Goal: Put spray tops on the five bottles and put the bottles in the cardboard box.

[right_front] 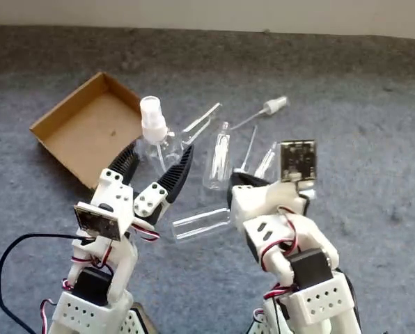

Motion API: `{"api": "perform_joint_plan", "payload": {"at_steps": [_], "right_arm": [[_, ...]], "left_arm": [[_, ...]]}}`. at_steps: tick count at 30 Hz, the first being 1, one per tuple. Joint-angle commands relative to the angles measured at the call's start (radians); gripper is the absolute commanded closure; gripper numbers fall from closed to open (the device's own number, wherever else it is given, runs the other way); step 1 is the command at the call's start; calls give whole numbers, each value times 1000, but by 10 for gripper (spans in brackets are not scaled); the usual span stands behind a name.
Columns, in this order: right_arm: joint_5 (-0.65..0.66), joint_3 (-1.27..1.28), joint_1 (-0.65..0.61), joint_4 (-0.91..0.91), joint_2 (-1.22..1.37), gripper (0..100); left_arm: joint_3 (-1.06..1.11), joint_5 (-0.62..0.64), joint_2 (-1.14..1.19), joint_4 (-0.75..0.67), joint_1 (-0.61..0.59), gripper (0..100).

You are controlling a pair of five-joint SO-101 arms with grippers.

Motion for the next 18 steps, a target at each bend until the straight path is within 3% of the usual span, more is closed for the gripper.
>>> {"api": "perform_joint_plan", "payload": {"at_steps": [1, 8, 18], "right_arm": [[9, 4, -91, -24, -10, 992], [9, 93, -285, -24, -10, 992], [11, 87, -303, -27, -12, 993]], "left_arm": [[-81, 3, -16, -37, -10, 808], [-77, 12, -16, -38, -1, 808], [-58, 12, -16, -37, 153, 808]]}}
